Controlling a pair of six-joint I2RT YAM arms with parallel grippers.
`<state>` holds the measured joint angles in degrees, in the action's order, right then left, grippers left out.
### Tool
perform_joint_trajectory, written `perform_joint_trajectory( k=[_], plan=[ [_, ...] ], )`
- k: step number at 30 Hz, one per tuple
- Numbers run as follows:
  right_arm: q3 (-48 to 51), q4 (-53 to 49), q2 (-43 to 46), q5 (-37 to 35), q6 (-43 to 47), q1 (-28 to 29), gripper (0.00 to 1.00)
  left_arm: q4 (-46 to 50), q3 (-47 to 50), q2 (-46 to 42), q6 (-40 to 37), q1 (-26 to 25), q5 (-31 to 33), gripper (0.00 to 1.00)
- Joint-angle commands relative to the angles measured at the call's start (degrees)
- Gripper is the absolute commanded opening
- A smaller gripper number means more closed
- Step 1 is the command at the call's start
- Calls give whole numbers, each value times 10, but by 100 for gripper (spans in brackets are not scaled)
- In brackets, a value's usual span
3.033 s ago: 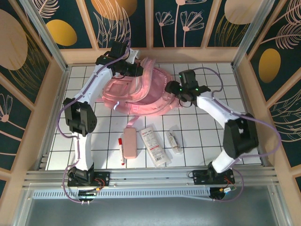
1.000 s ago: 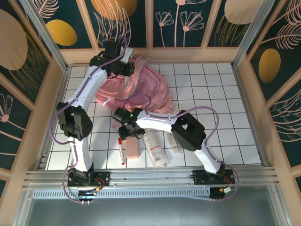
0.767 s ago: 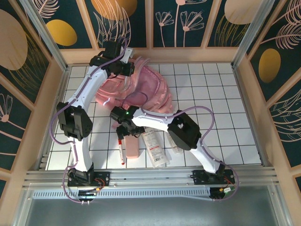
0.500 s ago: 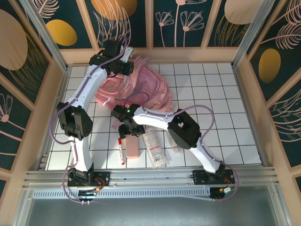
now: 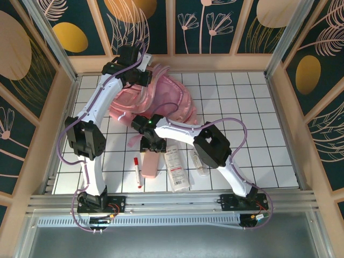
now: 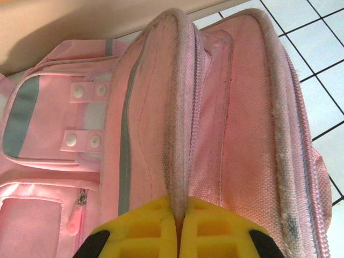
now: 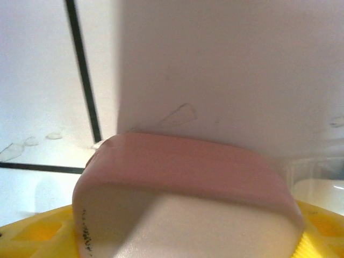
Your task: Pack books, pencil case, and school supplies into a backpack
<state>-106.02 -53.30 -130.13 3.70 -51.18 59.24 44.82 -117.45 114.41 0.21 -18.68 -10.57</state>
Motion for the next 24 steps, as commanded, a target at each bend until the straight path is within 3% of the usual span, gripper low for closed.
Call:
perform_joint_trajectory(
  k=[1, 5, 9, 13, 19, 24],
  plan=[
    [6, -34, 72, -68, -52, -5, 53, -34, -23, -15, -15, 8, 13, 0],
    [36, -18, 157, -60, -85, -43, 54, -40, -20, -24, -9, 8, -21, 0],
    [77, 44, 231, -23, -116, -109, 54, -86, 12, -51, -39, 7, -93, 0],
    [115, 117, 281, -19, -140, -174, 53, -140, 56, -90, -70, 7, -106, 0],
    [104, 174, 249, -11, -141, -260, 52, -148, 67, -98, -94, 7, -209, 0],
    [40, 184, 175, -39, -152, -276, 54, -141, 50, -86, -71, 5, -256, 0]
  ],
)
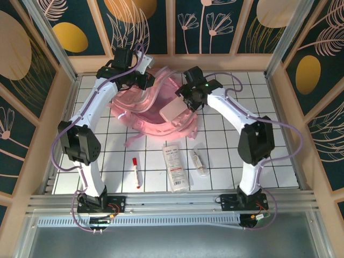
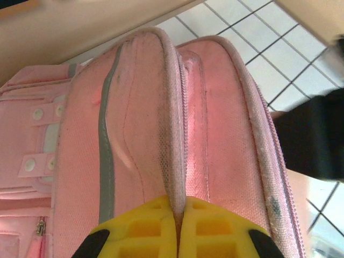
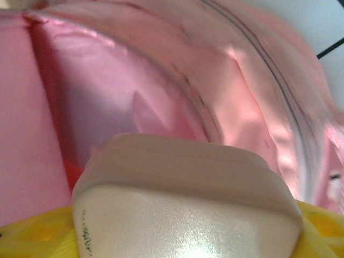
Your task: Pack books, pencil case, and school supplies into a backpack
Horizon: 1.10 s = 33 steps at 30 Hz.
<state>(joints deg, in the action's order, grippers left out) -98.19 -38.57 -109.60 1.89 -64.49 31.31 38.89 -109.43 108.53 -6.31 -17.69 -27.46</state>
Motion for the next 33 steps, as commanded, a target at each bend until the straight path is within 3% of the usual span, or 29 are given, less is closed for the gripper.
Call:
perform_joint_trajectory(
  k=[1, 7, 11, 16, 21, 26, 33],
  plan=[
    [-47, 49, -46, -26, -29, 4, 54, -81, -34, -25, 1, -7, -98, 0],
    [-80, 157, -123, -26, -96, 7, 53, -111, -23, -35, 23, -14, -119, 0],
    [-150, 166, -175, -58, -105, 13, 54, -118, -23, -35, 34, -15, -126, 0],
    [-149, 265, -200, -59, -120, 11, 54, -127, -22, -32, 47, -16, -132, 0],
    [-124, 412, -229, 20, -82, 17, 59, -139, -19, -33, 49, -16, -128, 0],
    [-89, 496, -235, 73, -28, 23, 64, -136, -19, -35, 41, -16, -107, 0],
    [-58, 584, -231, 223, 45, 4, 75, -142, -19, -38, 39, -16, -85, 0]
  ],
)
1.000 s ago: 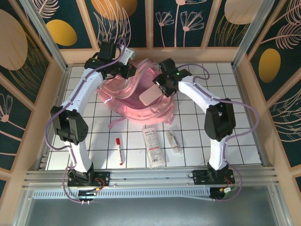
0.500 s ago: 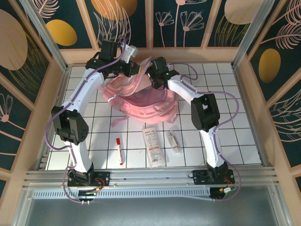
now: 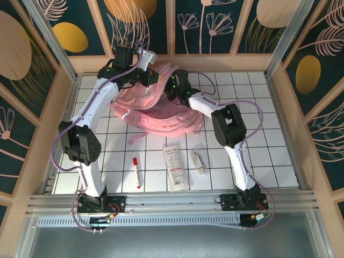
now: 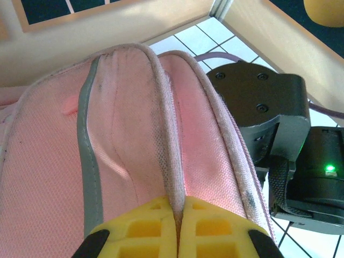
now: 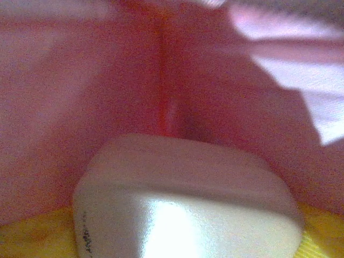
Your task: Pack books, pencil case, and school supplies into a backpack
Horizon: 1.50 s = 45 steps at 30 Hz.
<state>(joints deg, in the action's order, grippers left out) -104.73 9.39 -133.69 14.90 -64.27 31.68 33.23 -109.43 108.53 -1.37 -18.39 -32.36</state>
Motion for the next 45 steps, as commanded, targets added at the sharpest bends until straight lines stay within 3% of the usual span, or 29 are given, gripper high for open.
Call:
perform_joint_trajectory(
  k=[1, 7, 12, 14, 15, 16, 20, 23, 27, 30, 32, 34, 35, 38, 43, 45],
  plan=[
    [20, 119, 13, 106, 40, 0, 75, -87, -18, -39, -11, -9, -33, 0],
    [97, 295, 9, 191, -25, -24, 78, -88, -16, -39, -11, -9, -25, 0],
    [105, 302, 7, 172, -32, -16, 79, -85, -6, -43, -11, -9, -21, 0],
    [120, 280, 15, 143, -51, -15, 80, -90, 4, -47, -12, -9, -16, 0],
    [123, 242, 24, 121, -55, -13, 98, -90, 6, -48, -13, -9, -12, 0],
    [118, 180, 31, 94, -61, -13, 99, -88, 6, -49, -13, -9, -11, 0],
    [138, 76, 65, 3, -85, -12, 99, -89, 14, -55, -16, -8, -10, 0],
    [133, 60, 66, -8, -110, -12, 99, -88, 15, -56, -18, -9, -7, 0],
    [80, -22, 64, -39, -74, -7, 99, -85, 17, -60, -24, -9, -2, 0],
    [79, 11, 71, -9, -64, 4, 94, -79, 18, -64, -31, -9, 5, 0],
    [96, 38, 83, 8, -63, 8, 85, -82, 23, -68, -35, -9, 9, 0],
    [126, 64, 104, 5, -73, 17, 56, -83, 25, -70, -34, -9, 11, 0],
    [138, 64, 112, -6, -85, 24, 47, -86, 28, -70, -34, -9, 11, 0],
    [131, 9, 122, -59, -102, 55, 32, -97, 31, -65, -22, -9, 7, 0],
    [127, -93, 117, -147, -151, 82, 28, -102, 29, -61, -13, -9, 3, 0],
    [129, -86, 109, -149, -153, 82, 27, -96, 26, -61, -19, -9, 8, 0]
  ],
)
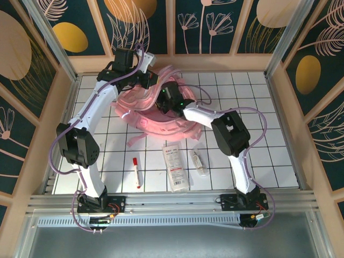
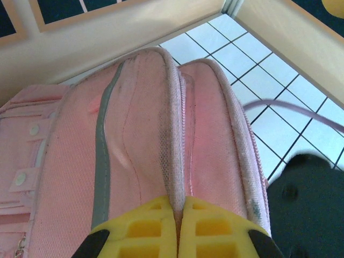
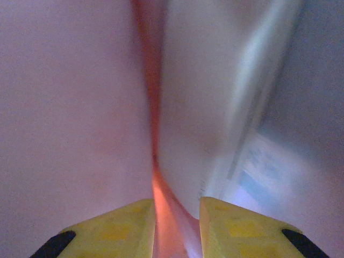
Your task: Pack books, pencil case, and school supplies into a backpack
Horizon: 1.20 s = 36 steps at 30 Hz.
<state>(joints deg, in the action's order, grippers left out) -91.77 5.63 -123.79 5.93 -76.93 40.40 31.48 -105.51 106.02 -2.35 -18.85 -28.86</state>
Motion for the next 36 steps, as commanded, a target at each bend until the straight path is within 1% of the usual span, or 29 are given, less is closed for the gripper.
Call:
perform_joint_trajectory(
  k=[1, 4, 5, 6, 7, 9, 12, 14, 18, 20, 22, 24, 27, 31, 33, 36],
  plan=[
    [-6, -46, 2, -58, -22, -8, 26, -76, -15, -35, -10, -4, -26, 0],
    [-17, -16, -27, -41, -14, -18, 24, -83, -9, -38, -4, -4, -29, 0],
    [-17, 7, -36, -33, -14, -20, 20, -84, -8, -36, -1, -4, -30, 0],
    [-16, 33, -44, -26, -9, -22, 10, -84, -10, -35, 0, -4, -32, 0],
    [-19, 50, -54, -20, -5, -23, 4, -84, -11, -34, 3, -4, -33, 0],
    [-35, 51, -74, -18, -7, -24, 1, -84, -10, -35, 4, -4, -35, 0],
    [-54, 70, -103, -9, -10, -23, 1, -85, -8, -37, 4, -5, -32, 0],
    [-65, 101, -122, 3, -2, -25, 0, -84, -5, -38, 3, -4, -31, 0],
    [-123, 173, -176, 50, 38, -32, 0, -85, 5, -41, 3, -4, -30, 0],
    [-158, 205, -209, 86, 47, -37, 3, -88, 12, -44, 3, -4, -31, 0],
    [-168, 231, -223, 100, 34, -40, 7, -88, 14, -45, 2, -4, -29, 0],
    [-151, 241, -210, 99, 33, -40, 10, -83, 10, -46, -1, -4, -26, 0],
    [-109, 230, -162, 98, 53, -41, 15, -81, 12, -50, -8, -4, -21, 0],
    [-16, 216, -62, 94, 78, -48, 24, -80, 16, -55, -14, -4, -11, 0],
    [42, 210, -6, 97, 89, -55, 26, -86, 23, -59, -13, -5, -7, 0],
    [115, 187, 68, 121, 141, -65, 29, -86, 26, -57, -8, -4, 6, 0]
  ],
)
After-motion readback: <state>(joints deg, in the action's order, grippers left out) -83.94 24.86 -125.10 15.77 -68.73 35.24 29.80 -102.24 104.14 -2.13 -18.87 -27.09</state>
